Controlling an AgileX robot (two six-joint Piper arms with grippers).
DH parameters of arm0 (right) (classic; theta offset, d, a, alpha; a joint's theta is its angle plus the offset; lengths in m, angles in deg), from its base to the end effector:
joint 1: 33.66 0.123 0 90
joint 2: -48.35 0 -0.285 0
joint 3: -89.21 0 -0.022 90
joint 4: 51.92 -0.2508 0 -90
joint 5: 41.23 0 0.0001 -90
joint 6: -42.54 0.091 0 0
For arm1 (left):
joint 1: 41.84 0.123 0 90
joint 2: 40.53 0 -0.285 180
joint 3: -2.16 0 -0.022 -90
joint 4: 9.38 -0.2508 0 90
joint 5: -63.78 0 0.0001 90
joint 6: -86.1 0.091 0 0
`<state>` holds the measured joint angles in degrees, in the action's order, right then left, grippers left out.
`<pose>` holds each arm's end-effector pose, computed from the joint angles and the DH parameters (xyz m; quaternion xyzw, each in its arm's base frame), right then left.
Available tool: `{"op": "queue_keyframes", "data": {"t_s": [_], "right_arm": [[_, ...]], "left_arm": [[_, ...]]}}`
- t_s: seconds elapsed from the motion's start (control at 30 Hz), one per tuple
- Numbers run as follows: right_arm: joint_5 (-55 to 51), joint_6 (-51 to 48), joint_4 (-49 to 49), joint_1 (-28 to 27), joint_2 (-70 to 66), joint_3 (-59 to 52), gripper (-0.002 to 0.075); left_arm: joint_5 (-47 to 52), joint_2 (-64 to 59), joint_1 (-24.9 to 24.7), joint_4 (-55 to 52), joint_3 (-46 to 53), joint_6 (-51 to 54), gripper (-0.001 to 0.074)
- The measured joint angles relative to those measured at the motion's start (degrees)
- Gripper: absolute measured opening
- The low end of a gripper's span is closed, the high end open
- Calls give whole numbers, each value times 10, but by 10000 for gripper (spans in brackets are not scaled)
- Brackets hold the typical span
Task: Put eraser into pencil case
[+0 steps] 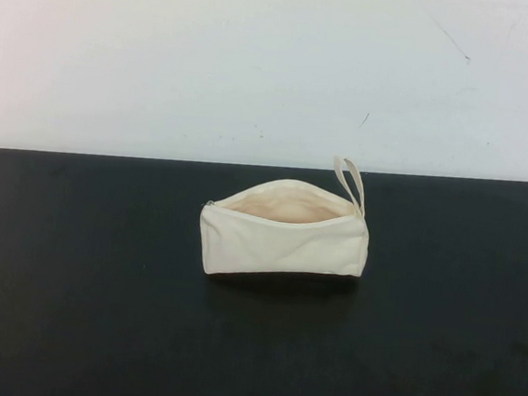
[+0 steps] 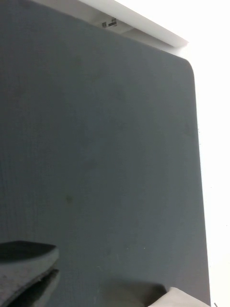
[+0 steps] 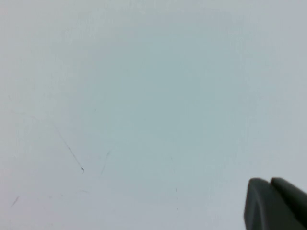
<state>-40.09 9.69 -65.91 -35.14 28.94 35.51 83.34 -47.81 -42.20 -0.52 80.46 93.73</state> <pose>0.0513 -0.0017 0.3397 -0.0869 0.5814 -0.1443 0.7960 0.0534 -0.0050 0.1769 0.0132 0.7927 -0.0262 0.6089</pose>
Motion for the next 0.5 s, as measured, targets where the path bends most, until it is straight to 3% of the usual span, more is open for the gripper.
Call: {"op": "queue_keyframes", "data": {"t_s": [0.17,0.5], "right_arm": [[-11,0,0,-2,47,-25,0],[-19,0,0,-6,123,-237,0]], "left_arm": [[0,0,0,0,0,0,-1],[0,0,0,0,0,0,-1]]}}
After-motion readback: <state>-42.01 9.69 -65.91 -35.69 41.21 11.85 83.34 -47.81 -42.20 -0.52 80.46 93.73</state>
